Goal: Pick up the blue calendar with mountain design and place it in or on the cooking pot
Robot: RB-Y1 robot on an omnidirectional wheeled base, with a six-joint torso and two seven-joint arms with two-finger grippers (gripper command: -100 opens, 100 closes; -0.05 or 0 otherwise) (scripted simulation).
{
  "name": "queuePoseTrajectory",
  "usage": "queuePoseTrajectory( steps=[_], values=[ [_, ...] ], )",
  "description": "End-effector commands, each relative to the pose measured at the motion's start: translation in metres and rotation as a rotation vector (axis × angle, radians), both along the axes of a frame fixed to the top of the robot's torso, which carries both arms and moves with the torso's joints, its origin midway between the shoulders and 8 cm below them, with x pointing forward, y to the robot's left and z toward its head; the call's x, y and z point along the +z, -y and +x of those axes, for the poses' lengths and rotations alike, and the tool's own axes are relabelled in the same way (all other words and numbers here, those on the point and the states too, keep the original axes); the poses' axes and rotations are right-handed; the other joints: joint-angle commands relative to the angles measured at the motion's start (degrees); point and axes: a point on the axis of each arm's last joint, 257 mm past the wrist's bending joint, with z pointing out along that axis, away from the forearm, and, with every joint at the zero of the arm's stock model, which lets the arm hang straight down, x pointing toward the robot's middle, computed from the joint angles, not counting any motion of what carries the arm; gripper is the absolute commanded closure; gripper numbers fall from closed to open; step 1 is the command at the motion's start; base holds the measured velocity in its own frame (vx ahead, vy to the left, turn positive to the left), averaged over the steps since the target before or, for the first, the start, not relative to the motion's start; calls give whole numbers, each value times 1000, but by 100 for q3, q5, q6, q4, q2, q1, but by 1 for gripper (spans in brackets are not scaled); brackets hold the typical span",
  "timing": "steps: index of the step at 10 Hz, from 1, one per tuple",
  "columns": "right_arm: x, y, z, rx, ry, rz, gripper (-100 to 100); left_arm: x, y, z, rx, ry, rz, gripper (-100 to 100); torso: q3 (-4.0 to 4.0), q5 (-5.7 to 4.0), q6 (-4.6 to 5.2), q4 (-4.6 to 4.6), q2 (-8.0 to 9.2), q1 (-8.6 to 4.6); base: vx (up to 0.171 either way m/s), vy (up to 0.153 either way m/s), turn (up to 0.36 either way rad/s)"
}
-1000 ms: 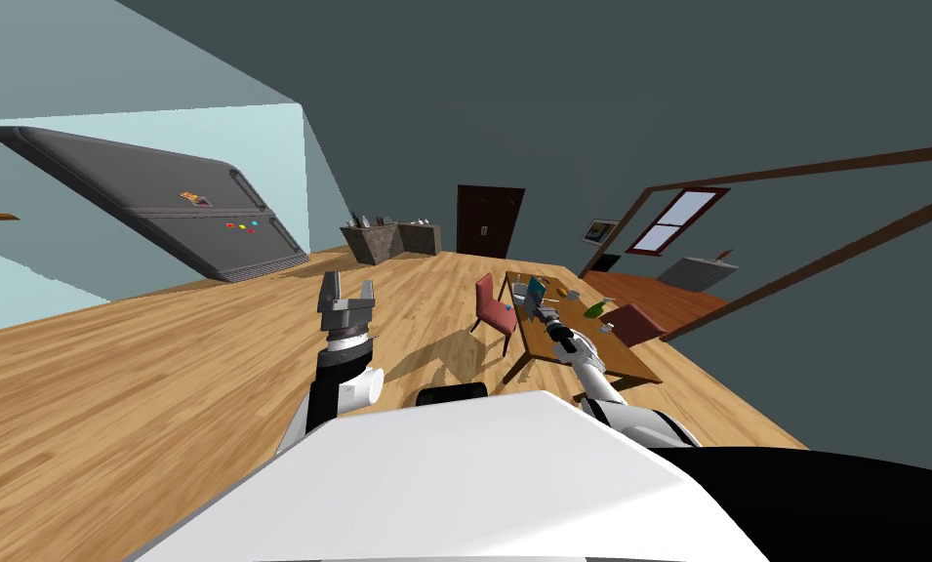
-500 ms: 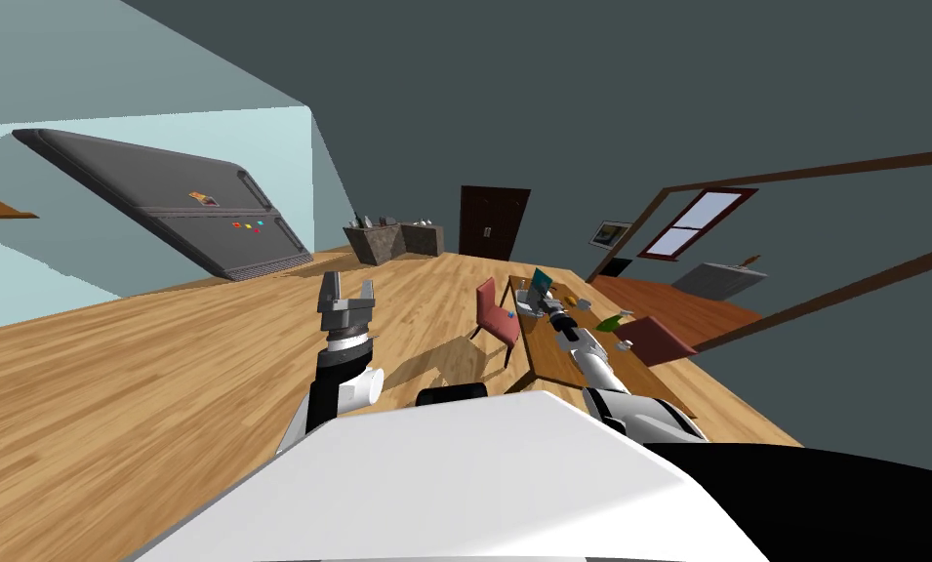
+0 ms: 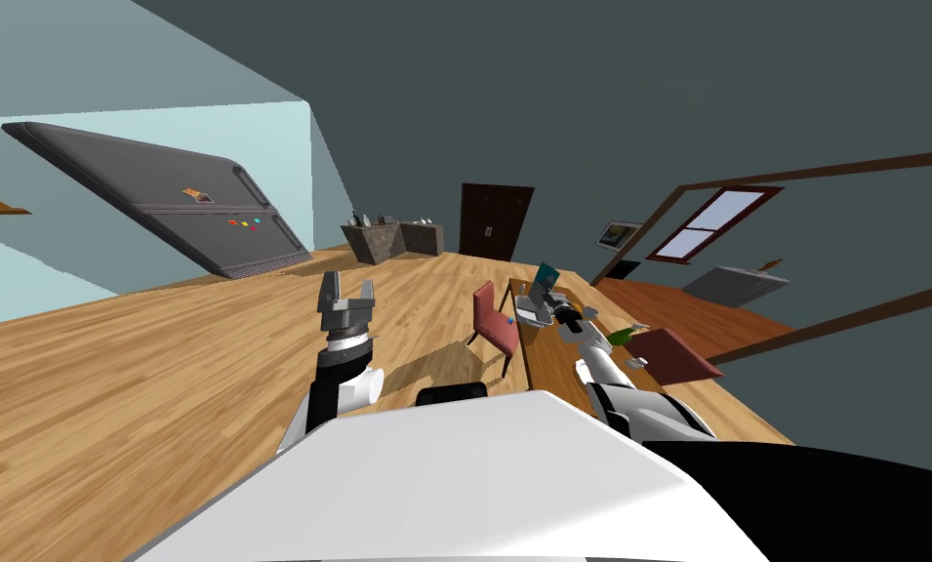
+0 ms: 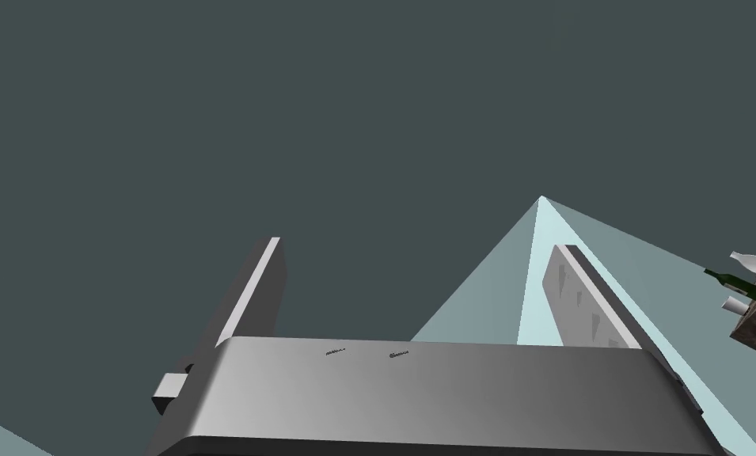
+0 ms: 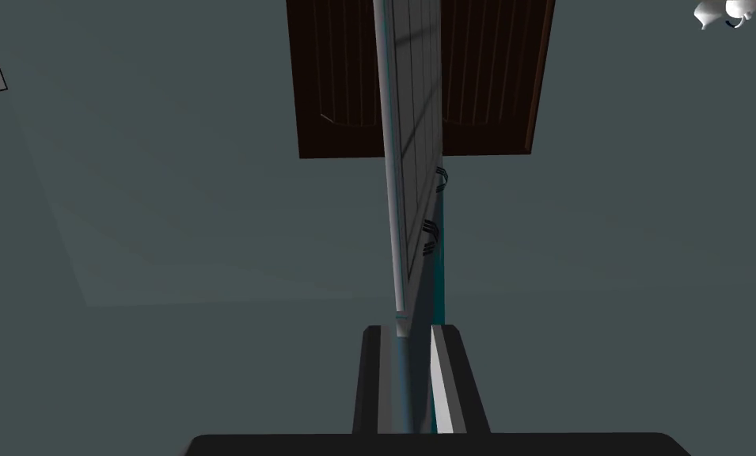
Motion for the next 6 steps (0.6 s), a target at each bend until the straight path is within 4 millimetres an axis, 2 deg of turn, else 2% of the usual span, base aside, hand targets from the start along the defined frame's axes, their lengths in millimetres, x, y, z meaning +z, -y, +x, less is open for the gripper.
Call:
queuePoseTrajectory(
  steps=[1,2,3,6],
  values=[
    [5,11,0,-25,0,18,100,0,0,0,0,0,0,0,0,0,0,0,0,0,155,-153,12],
    [5,8,1,-15,1,9,100,0,0,0,0,0,0,0,-1,-4,4,-2,0,-4,69,-69,7],
    [7,9,2,-18,4,10,-100,0,0,0,0,0,0,0,9,-6,2,-3,25,24,14,-15,3],
    [7,9,2,-17,4,10,-100,0,0,0,0,0,0,0,30,4,3,5,58,58,2,-2,0]
  ],
)
